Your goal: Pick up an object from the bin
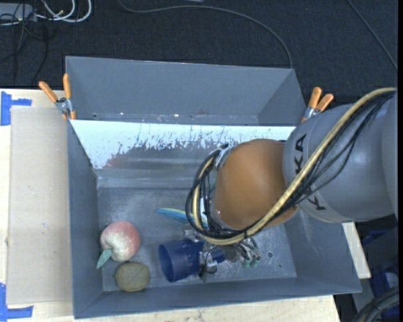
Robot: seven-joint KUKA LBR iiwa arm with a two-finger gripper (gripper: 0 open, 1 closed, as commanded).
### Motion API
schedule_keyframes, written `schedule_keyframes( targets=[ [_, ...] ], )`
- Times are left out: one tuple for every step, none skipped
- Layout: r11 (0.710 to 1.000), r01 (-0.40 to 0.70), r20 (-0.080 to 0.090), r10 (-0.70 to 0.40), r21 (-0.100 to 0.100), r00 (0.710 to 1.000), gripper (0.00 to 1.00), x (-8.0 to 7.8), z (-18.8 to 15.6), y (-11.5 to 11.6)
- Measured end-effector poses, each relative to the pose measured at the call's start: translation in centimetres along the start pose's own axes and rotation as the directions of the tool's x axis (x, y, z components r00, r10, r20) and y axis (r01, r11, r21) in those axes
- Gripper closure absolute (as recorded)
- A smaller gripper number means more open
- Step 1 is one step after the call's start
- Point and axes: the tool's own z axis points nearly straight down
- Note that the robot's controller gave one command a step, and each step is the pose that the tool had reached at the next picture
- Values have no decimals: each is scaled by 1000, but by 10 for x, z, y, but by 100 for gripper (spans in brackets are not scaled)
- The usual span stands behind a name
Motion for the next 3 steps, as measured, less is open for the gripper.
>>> schedule_keyframes(
  targets=[
    [1000, -1, -3, 1, 0, 1000, 100, 1, -6, 0],
    [1000, -3, -6, 3, 0, 1000, 100, 1, -18, 0],
    [1000, -3, -3, 3, 0, 1000, 100, 1, -29, 1]
  ],
)
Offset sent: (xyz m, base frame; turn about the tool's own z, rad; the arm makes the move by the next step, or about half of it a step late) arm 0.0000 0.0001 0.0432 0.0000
